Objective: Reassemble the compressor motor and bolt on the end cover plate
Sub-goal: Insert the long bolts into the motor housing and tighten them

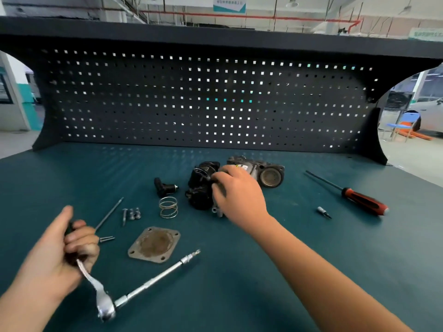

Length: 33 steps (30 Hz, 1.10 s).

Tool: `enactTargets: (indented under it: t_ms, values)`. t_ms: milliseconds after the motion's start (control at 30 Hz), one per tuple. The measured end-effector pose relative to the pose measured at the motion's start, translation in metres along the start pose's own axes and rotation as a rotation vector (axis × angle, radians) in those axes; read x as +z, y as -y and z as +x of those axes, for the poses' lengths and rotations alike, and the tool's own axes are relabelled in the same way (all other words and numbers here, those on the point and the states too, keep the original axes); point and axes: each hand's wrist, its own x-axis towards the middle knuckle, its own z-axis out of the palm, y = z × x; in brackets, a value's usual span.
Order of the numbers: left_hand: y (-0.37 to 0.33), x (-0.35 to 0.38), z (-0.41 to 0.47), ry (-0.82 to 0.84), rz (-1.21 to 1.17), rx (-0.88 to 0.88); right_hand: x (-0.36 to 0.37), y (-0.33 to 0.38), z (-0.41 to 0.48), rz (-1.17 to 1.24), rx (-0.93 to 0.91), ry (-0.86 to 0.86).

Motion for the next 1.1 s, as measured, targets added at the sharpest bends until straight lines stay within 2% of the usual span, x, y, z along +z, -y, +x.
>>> enactTargets:
  t_ms: [67,100,167,267,400,467,500,633,800,933,1000,1100]
  values:
    - [0.006,0.003,-0.004,-0.355,0.063,0.025,0.01,-0.001,0.019,-0.129,-0.096,0.109]
    - [0.01,0.004,-0.004,-0.429,0.053,0.054,0.016,-0.002,0.027,-0.193,-0.122,0.172]
    - [0.016,0.005,0.001,-0.485,0.051,0.049,0.026,-0.007,0.038,-0.326,-0.137,0.328]
    - [0.019,-0.004,0.002,-0.552,0.325,0.127,0.03,-0.018,0.042,-0.424,-0.155,0.422]
    - [0.017,-0.03,0.007,-0.617,1.009,0.348,0.031,-0.027,0.035,-0.42,-0.228,0.301]
    - [0.014,-0.041,0.008,-0.639,1.387,0.396,0.03,-0.029,0.033,-0.41,-0.23,0.283]
    - [0.013,-0.046,0.008,-0.648,1.495,0.401,0.028,-0.031,0.032,-0.406,-0.225,0.283]
    - [0.009,-0.067,0.014,-0.668,1.642,0.406,0.023,-0.042,0.025,-0.313,-0.16,0.254]
    - [0.011,-0.103,0.022,-0.679,1.798,0.334,0.015,-0.064,0.009,-0.241,-0.246,0.175]
    - [0.012,-0.119,0.025,-0.616,2.01,0.309,0.005,-0.072,-0.01,-0.179,-0.292,0.014]
    - [0.013,-0.119,0.024,-0.637,2.088,0.291,0.002,-0.077,-0.014,-0.149,-0.318,-0.094]
    - [0.015,-0.106,0.018,-0.635,2.151,0.251,-0.003,-0.083,-0.02,-0.109,-0.332,-0.165]
